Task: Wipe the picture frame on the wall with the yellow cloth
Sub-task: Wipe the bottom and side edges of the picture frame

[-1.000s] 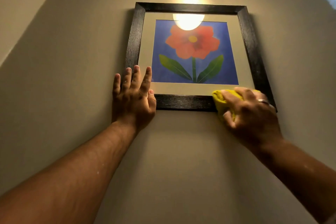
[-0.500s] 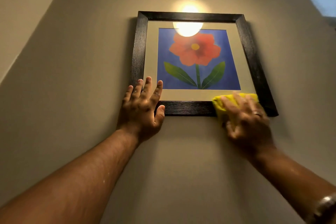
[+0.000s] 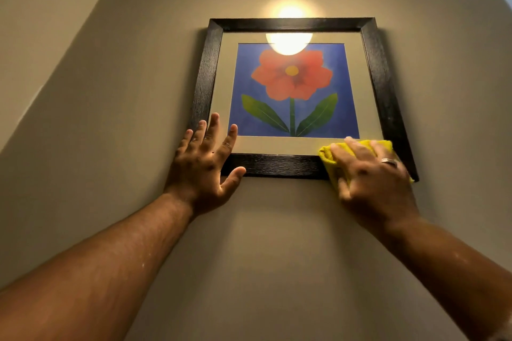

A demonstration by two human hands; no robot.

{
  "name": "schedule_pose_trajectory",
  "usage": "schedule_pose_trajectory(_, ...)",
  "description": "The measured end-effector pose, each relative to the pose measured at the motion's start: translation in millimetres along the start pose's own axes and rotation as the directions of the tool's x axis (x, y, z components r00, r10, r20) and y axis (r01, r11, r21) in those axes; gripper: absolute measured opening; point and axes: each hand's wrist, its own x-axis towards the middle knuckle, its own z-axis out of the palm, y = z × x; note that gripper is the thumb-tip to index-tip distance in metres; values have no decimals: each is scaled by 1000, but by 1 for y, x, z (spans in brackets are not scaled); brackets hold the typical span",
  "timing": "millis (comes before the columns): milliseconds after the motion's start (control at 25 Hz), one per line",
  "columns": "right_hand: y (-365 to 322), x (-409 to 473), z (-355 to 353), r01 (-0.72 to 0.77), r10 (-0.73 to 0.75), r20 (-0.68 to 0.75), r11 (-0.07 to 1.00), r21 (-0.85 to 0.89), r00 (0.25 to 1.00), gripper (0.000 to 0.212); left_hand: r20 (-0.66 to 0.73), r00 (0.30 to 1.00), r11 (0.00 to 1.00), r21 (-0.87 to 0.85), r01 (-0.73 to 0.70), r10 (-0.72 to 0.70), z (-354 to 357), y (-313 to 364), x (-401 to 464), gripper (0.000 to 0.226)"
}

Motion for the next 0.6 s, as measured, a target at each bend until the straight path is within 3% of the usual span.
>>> schedule_pose_trajectory(160,-78,23,19,336,-341,126,940,64,931,53,11,1000,1000,-22,-8,9,-2,1,0,80)
schedule_pose_trajectory(240,-76,19,18,408,-416,135,909,87,899,53,14,1000,1000,-25,-1,1,-3,-1,-1,81)
schedule_pose_trajectory(320,-32,4,15,375,-377,53,926,44,925,51,12,1000,1000,-27,-8,8,-2,0,0,80)
schedule_pose_trajectory(480,47,-14,-8,-24,28,-40,995,97,999,57,-10,1000,999,-25,-21,21,-1,-1,0,79)
schedule_pose_trajectory(520,34,-11,-7,-50,56,-55,993,106,997,56,-15,1000,999,-25,-23,23,-1,-1,0,79)
schedule_pose_trajectory(600,-21,1,6,72,-65,-62,992,103,996,46,-9,999,999,-22,-33,32,0,-1,1,79)
